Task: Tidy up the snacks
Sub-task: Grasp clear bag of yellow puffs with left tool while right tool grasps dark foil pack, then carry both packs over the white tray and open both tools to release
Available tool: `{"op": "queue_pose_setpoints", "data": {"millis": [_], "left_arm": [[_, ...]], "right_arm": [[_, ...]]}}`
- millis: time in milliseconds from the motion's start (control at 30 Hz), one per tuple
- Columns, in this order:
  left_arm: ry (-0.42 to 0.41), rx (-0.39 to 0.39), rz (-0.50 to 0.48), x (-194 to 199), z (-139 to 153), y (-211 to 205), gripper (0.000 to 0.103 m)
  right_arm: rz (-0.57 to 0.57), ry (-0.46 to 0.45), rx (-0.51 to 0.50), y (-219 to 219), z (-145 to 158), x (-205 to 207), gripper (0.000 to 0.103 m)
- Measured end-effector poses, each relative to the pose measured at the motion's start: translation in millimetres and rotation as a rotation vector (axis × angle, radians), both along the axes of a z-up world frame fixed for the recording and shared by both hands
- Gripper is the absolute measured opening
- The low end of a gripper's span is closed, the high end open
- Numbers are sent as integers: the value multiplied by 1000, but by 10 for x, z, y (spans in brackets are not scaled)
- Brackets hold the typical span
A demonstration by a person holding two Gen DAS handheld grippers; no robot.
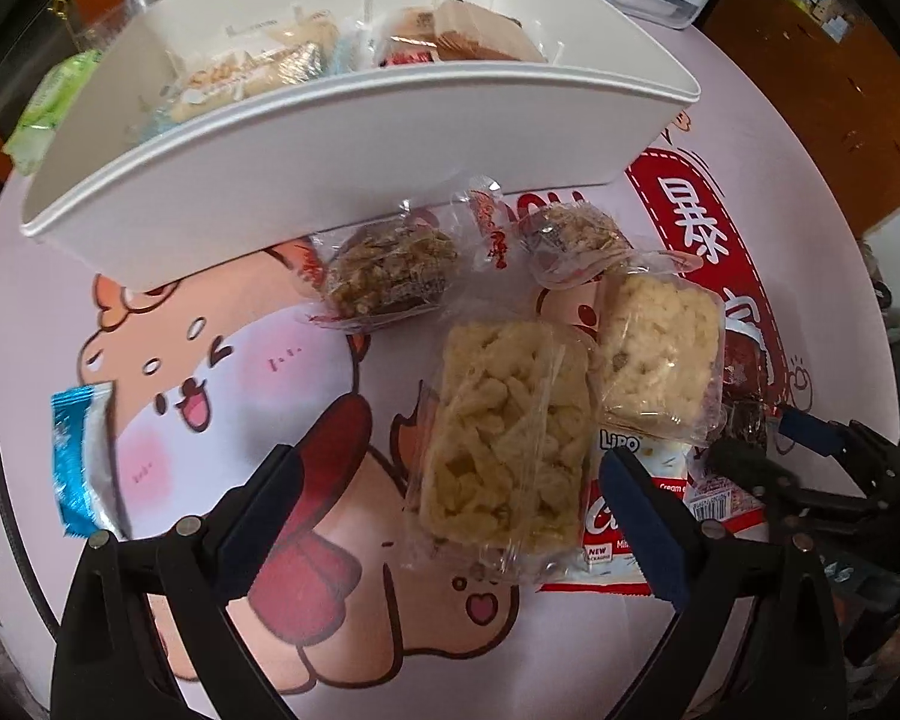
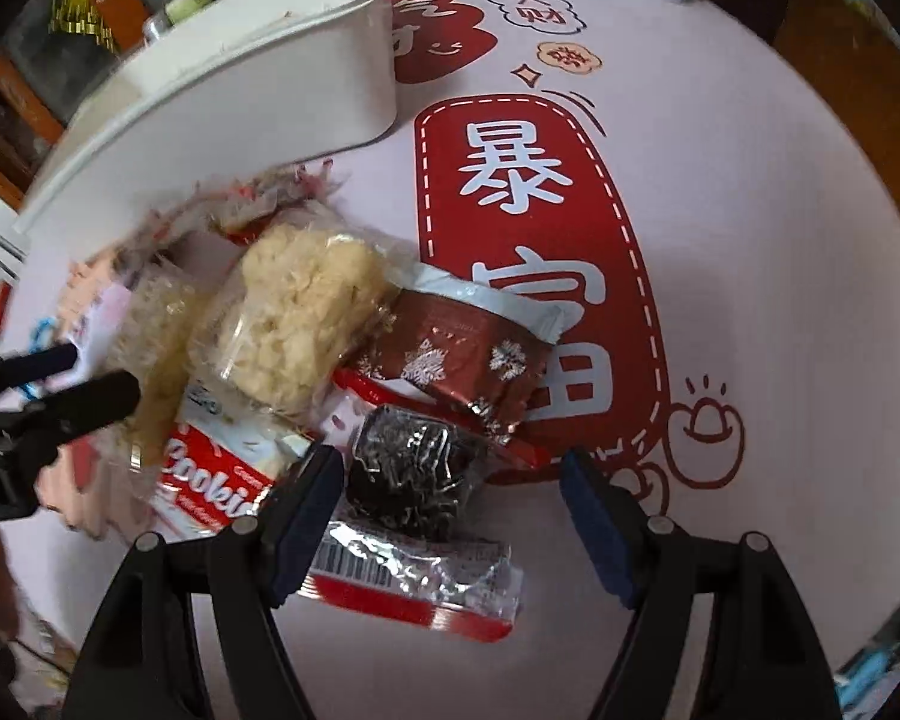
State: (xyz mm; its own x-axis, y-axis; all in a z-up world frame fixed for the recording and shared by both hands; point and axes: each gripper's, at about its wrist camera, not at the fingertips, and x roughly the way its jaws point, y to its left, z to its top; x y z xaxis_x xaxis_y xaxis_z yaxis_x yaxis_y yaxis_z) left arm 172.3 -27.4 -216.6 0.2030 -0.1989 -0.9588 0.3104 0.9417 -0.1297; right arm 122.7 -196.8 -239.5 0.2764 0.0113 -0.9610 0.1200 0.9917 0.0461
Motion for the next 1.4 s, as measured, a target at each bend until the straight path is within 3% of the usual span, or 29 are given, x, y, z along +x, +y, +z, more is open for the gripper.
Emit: {"op": "queue_pose_setpoints", "data": {"millis": [100,133,233,633,700,767,800,1000,1133,1400], "left_arm": [[16,-13,-30,45,-41,-45,98],[18,-16,-40,52,-54,-54,98],[33,-9,-70,97,-118,-137,98],[67,15,-54,239,-278,-206,98],[57,23,-66,221,-265,-237,91],[37,11,-97,173,-211,-247,65],[34,3,-113,136,-204,-300,59],[30,19,-136,36,-174,-406,57],[-4,12,-130,-74,-52,-400,57],[-157,-2,-122,-252,552,-334,57]], "right_arm": [[12,-11,-3,39,28,-25,61],[15,-14,-5,56,36,-32,52],[14,-10,-61,71,56,-49,52],[-53,38,-42,-140,45,-117,51],[-51,36,-38,-152,68,-136,50],[-46,30,-35,-153,103,-137,50],[-44,26,-35,-143,119,-130,50],[-6,-13,-28,-82,271,-157,50],[26,-35,-21,-62,370,-162,50],[106,-122,-12,6,770,-5,50]]}}
